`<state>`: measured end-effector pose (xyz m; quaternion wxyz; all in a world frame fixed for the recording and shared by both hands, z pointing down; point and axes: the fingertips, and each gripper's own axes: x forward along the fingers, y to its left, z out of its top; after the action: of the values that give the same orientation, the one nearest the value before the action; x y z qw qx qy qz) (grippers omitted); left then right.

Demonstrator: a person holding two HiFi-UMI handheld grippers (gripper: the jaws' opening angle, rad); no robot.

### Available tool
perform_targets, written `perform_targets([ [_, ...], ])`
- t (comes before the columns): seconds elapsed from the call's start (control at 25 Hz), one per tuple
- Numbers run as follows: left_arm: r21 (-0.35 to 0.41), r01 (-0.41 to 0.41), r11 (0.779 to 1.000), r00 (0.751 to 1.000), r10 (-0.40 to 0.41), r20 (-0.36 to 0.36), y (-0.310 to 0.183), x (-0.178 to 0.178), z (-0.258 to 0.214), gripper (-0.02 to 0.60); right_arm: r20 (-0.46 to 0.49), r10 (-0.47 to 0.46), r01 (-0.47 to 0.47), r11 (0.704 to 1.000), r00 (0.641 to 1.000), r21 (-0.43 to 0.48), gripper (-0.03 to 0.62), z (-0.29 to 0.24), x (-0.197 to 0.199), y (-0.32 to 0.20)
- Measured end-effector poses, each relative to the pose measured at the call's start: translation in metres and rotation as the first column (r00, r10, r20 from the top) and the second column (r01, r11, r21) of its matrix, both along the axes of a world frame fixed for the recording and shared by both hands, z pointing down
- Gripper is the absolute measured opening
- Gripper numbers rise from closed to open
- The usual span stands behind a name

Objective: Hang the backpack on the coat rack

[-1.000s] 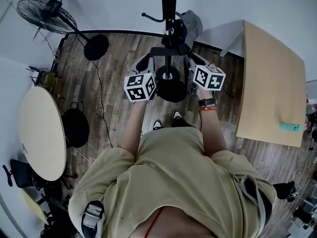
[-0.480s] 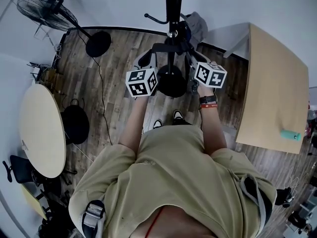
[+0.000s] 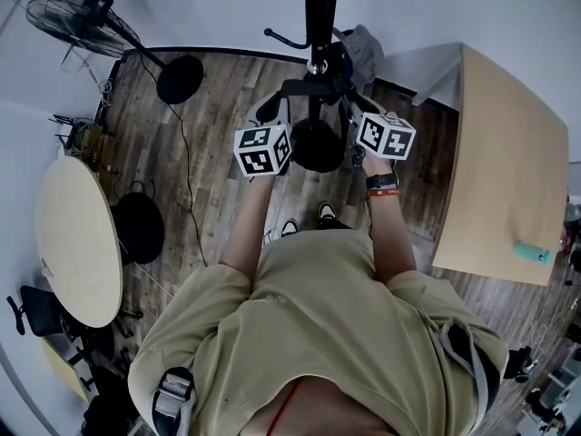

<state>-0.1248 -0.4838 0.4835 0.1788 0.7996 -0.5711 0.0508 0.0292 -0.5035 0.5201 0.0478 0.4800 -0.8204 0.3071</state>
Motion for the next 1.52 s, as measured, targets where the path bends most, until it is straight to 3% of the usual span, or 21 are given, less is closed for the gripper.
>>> perform_targets([
  [0.6,-0.069,-0.012,0.998,1.0,0.011,-0.011,-0.011,0.009,0.036,0.026,-0.016,0.024,-0.025,0.997,1.0,-0.072,0.066,0.033,0.007,-0.007],
  [0.96,-0.126,-0.053,0.991,0.999,0.054,0.003,0.002,0.022,0.066,0.028,-0.019,-0.008,0.005,0.991,1.0,-0.136,0.067,0.064,-0.003,0.008],
  [1.52,-0.156,-0.138,0.978,0.99,0.138,-0.008,0.011,0.054,0.092,0.028,0.011,-0.055,0.056,0.992,0.998,-0.116,0.075,0.086,-0.031,0.02],
])
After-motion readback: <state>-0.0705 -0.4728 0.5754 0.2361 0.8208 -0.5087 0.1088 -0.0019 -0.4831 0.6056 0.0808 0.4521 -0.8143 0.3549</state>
